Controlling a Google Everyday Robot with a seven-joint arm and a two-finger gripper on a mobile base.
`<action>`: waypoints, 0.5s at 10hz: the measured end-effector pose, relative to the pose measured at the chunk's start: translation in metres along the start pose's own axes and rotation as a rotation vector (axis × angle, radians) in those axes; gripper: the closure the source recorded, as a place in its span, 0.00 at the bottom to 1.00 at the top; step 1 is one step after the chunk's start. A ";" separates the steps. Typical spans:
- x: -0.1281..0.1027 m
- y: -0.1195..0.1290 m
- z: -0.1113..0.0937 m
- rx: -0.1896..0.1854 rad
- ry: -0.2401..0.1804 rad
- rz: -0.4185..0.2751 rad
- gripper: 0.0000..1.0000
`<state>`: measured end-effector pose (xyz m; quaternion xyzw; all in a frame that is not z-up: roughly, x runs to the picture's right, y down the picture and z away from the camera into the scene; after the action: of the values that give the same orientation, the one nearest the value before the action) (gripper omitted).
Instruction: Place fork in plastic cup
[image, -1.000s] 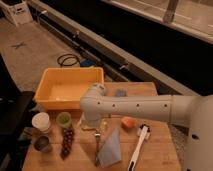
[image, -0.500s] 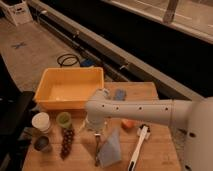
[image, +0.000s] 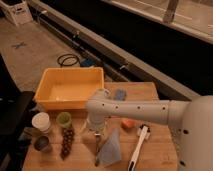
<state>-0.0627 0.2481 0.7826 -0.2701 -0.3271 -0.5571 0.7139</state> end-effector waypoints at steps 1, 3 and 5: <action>0.002 0.001 0.002 -0.005 -0.005 -0.005 0.20; 0.008 0.006 0.010 -0.013 -0.027 -0.021 0.20; 0.012 0.007 0.014 -0.013 -0.032 -0.030 0.30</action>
<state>-0.0565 0.2533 0.8006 -0.2788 -0.3387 -0.5655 0.6984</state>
